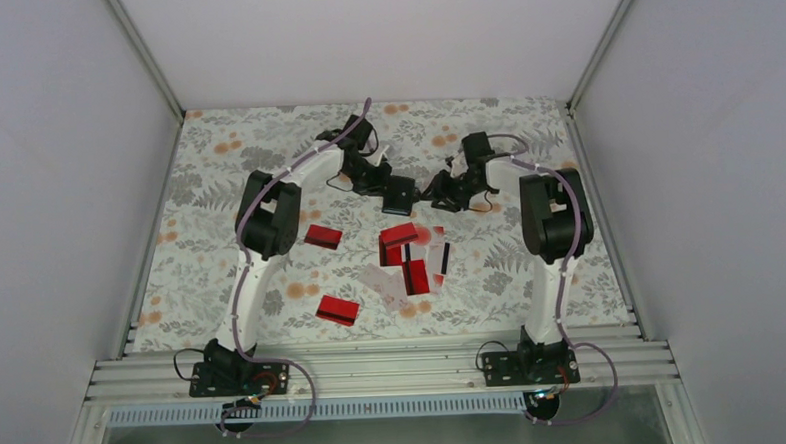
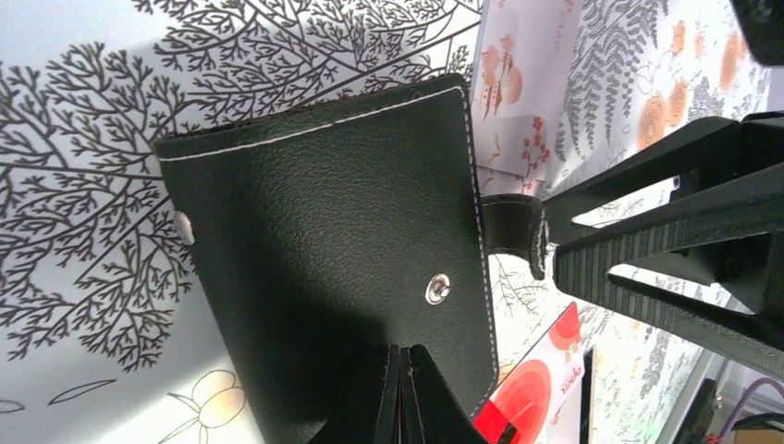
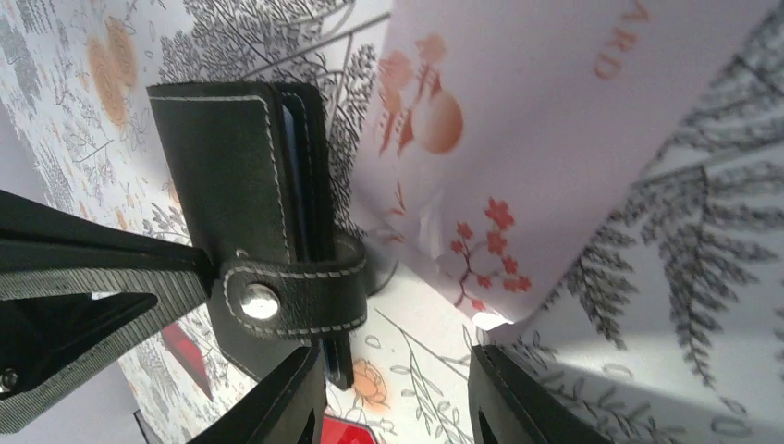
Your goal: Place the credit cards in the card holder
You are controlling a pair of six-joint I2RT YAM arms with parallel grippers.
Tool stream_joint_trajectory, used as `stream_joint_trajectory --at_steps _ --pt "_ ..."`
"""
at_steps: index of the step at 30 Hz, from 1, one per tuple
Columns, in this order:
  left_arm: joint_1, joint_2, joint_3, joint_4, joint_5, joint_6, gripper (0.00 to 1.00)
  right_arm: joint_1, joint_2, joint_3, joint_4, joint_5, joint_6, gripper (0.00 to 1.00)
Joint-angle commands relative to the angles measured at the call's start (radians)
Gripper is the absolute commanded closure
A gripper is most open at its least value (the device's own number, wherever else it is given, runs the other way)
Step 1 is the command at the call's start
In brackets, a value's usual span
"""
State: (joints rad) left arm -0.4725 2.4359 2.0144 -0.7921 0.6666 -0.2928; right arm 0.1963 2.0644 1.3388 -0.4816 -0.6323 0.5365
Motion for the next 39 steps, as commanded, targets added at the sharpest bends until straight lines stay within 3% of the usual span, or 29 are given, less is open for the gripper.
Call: stream_joint_trajectory --at_steps 1,17,39 --pt "0.003 0.020 0.022 -0.037 -0.041 0.034 0.97 0.013 0.035 0.047 0.047 -0.035 0.010 0.60" --pt "0.001 0.078 0.042 -0.062 -0.019 0.070 0.98 0.018 0.079 0.091 0.104 -0.111 -0.016 0.74" --pt "0.000 0.115 0.079 -0.090 0.016 0.095 0.98 0.081 0.145 0.158 0.094 -0.131 0.011 0.79"
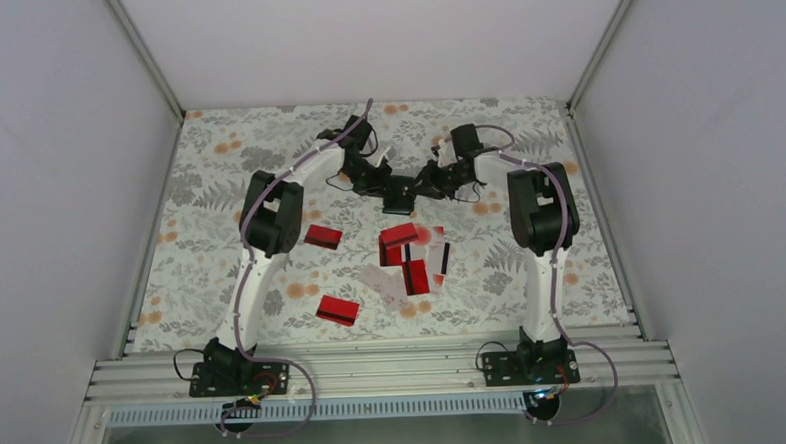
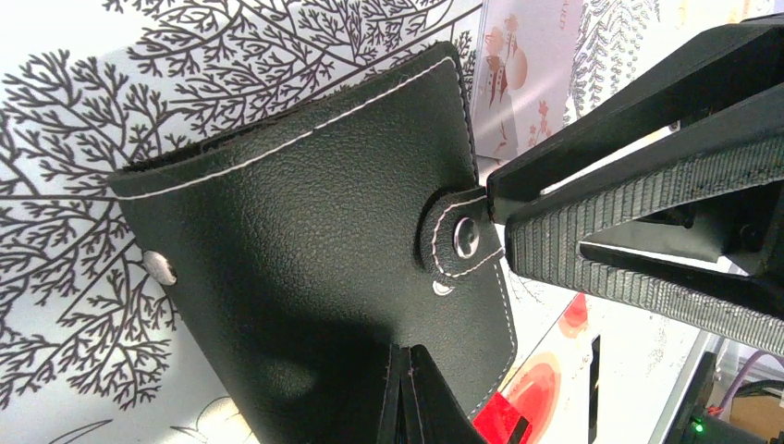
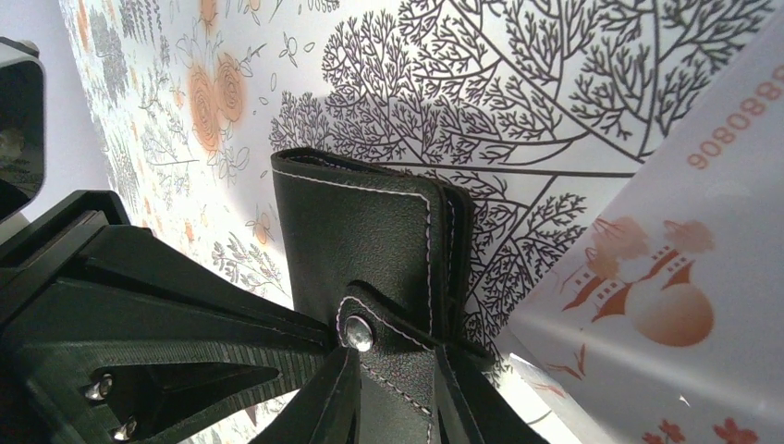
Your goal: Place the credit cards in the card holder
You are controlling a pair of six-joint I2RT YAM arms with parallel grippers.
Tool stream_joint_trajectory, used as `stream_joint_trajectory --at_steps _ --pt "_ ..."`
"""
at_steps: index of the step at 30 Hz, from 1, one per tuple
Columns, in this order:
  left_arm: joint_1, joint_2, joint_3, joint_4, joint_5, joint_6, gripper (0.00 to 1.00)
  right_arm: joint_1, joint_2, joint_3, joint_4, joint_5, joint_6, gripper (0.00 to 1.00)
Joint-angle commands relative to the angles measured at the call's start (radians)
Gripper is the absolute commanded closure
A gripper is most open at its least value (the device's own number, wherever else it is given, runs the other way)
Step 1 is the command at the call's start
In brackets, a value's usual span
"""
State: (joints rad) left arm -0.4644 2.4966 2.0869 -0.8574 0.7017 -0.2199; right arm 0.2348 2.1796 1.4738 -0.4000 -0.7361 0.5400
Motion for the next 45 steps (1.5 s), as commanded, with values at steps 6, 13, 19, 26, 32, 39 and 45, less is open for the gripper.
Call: stream_joint_trajectory --at_steps 6,13,19,26,32,39,45 --pt "-0.008 0.068 0.012 -0.025 -0.013 0.026 0.98 0.057 0.056 0.041 -0.003 -0.063 0.003 0.78" --pt "-0.008 0.076 0.014 -0.029 -0.023 0.031 0.98 0.061 0.097 0.082 -0.076 -0.101 -0.037 0.77" --pt "-0.013 0.077 0.028 -0.043 -0.063 0.044 0.98 0.059 0.099 0.115 -0.156 -0.053 -0.055 0.77" --pt "-0.022 0.084 0.035 -0.055 -0.096 0.053 0.98 0.060 0.074 0.191 -0.165 -0.074 -0.054 0.76" --pt "-0.024 0.091 0.050 -0.059 -0.094 0.049 0.98 0.061 0.113 0.264 -0.173 -0.054 -0.050 0.77" --pt "-0.024 0.090 0.047 -0.063 -0.094 0.049 0.98 0.049 0.109 0.277 -0.154 0.022 -0.043 0.78" --pt "-0.023 0.091 0.048 -0.059 -0.082 0.041 0.98 0.037 0.094 0.216 -0.135 0.036 -0.048 0.79"
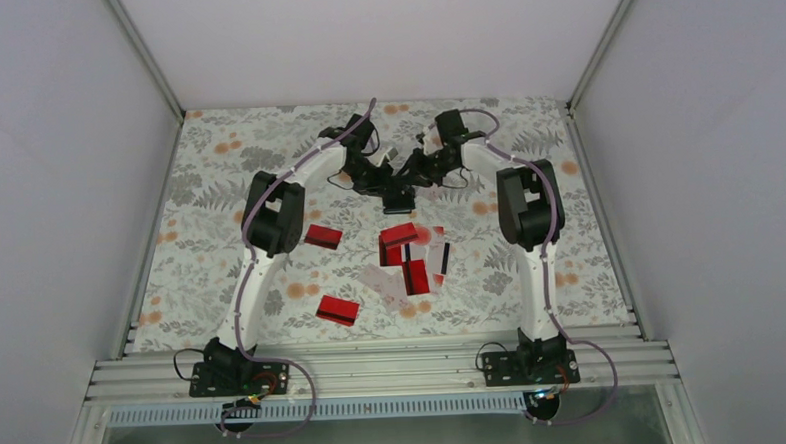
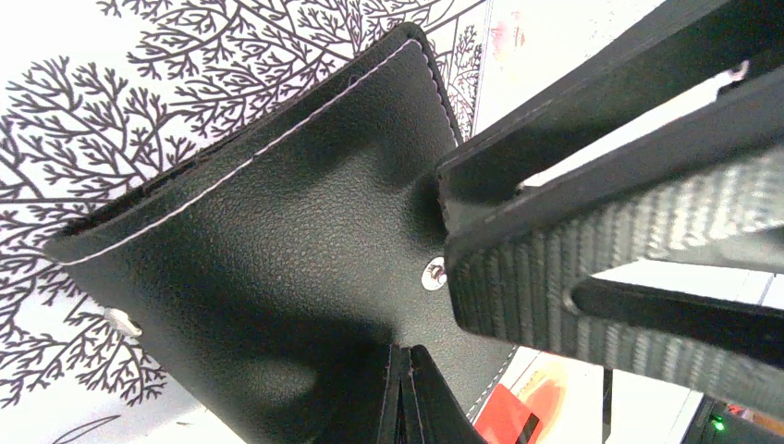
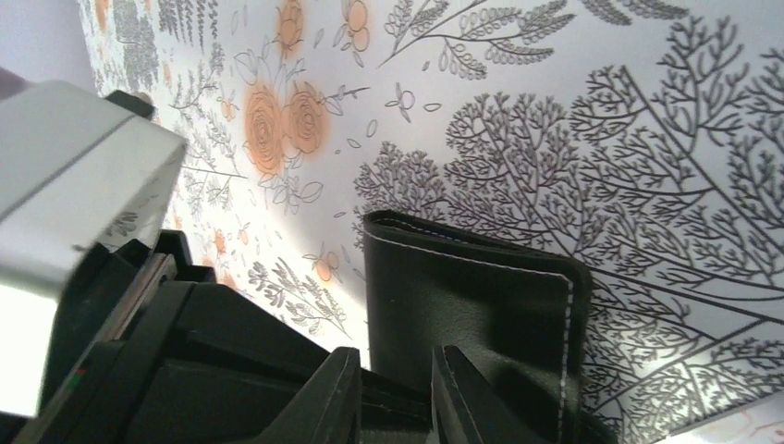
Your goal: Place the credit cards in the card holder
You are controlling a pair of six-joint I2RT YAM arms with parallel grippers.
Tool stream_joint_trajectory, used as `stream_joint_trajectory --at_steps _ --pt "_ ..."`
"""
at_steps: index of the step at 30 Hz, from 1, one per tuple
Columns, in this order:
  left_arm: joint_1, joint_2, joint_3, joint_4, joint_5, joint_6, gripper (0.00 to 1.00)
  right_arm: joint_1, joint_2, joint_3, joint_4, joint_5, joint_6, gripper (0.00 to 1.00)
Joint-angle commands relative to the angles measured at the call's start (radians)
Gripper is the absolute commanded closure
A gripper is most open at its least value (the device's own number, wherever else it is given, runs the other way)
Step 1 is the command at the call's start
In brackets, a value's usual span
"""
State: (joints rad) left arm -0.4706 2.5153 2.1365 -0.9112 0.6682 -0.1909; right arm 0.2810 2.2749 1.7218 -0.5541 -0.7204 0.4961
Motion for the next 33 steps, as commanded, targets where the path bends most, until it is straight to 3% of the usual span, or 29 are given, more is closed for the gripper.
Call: stream_joint_trajectory --at_steps 1,5,21,33 --pt "-0.017 0.072 -0.001 -0.005 -0.048 0.012 0.98 -0.009 -0.004 -0.052 0.030 0.011 -0.003 0.79" --pt "-0.018 0.073 -0.003 -0.002 -0.043 0.010 0.98 -0.008 -0.020 -0.113 0.076 -0.012 0.006 0.79" --pt "-0.019 0.078 -0.003 0.004 -0.027 0.001 0.98 -0.022 -0.098 -0.050 0.060 0.030 -0.003 0.80" --pt "-0.019 0.080 0.003 0.006 -0.021 -0.001 0.98 -0.008 -0.202 -0.207 -0.018 0.164 -0.054 0.81"
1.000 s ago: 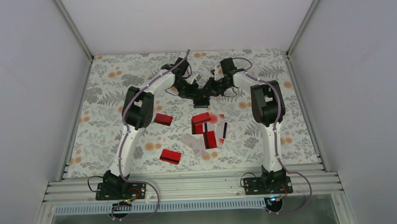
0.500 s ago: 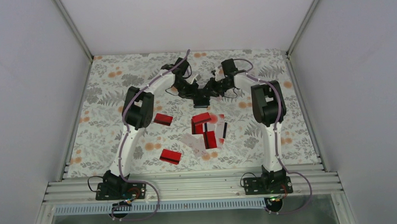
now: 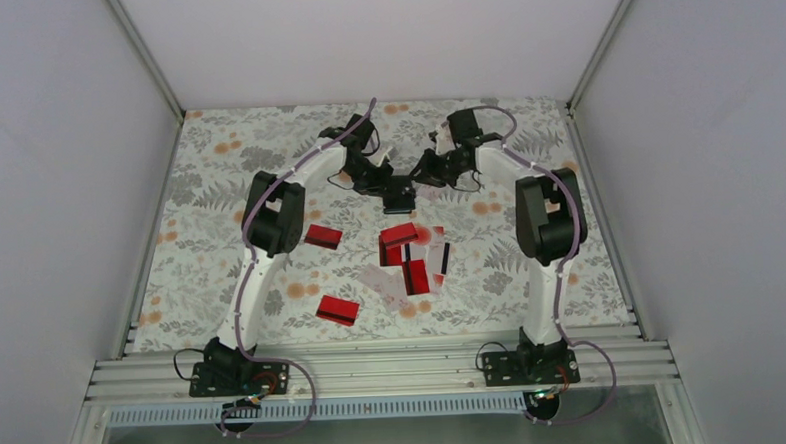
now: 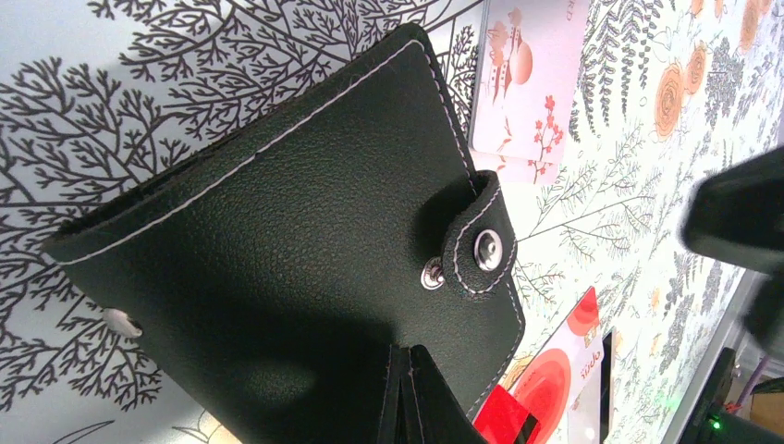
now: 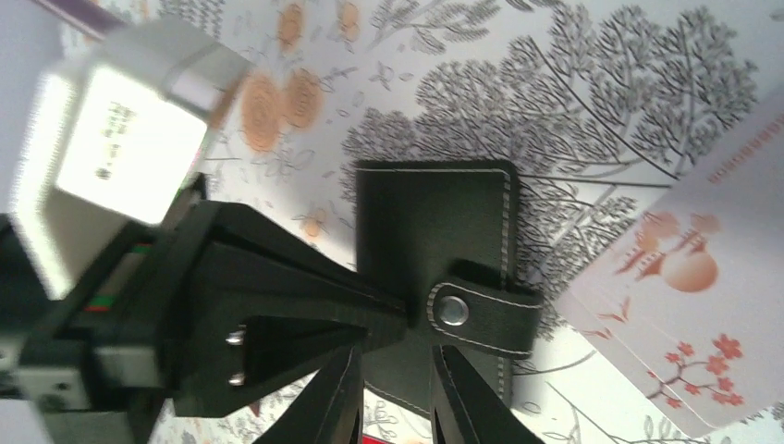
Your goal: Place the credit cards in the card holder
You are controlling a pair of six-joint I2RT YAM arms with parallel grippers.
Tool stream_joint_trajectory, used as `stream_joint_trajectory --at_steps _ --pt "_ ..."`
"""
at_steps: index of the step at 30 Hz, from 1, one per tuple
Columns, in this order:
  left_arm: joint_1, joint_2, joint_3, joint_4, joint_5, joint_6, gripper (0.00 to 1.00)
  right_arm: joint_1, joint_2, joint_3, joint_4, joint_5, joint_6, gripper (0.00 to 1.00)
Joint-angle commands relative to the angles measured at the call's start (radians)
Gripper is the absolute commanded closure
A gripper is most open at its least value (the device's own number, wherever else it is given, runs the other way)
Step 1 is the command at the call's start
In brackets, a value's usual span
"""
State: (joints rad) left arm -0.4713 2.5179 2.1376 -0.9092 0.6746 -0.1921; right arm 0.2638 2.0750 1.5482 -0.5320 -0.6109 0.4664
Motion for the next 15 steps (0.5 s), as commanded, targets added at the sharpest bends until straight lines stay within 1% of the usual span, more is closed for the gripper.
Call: stream_joint_trajectory --at_steps 1,10,15 --pt "-0.018 0.078 0.002 0.004 -0.027 0.001 0.98 0.013 0.005 -0.031 -0.039 0.053 -0.025 0.81" --pt "-0.020 0.075 -0.004 0.000 -0.029 0.000 0.97 0.029 0.079 0.036 -0.048 0.050 -0.025 0.81" --pt "-0.020 0.073 -0.003 0.001 -0.029 0.000 0.98 0.031 0.098 0.046 -0.043 0.042 -0.020 0.81"
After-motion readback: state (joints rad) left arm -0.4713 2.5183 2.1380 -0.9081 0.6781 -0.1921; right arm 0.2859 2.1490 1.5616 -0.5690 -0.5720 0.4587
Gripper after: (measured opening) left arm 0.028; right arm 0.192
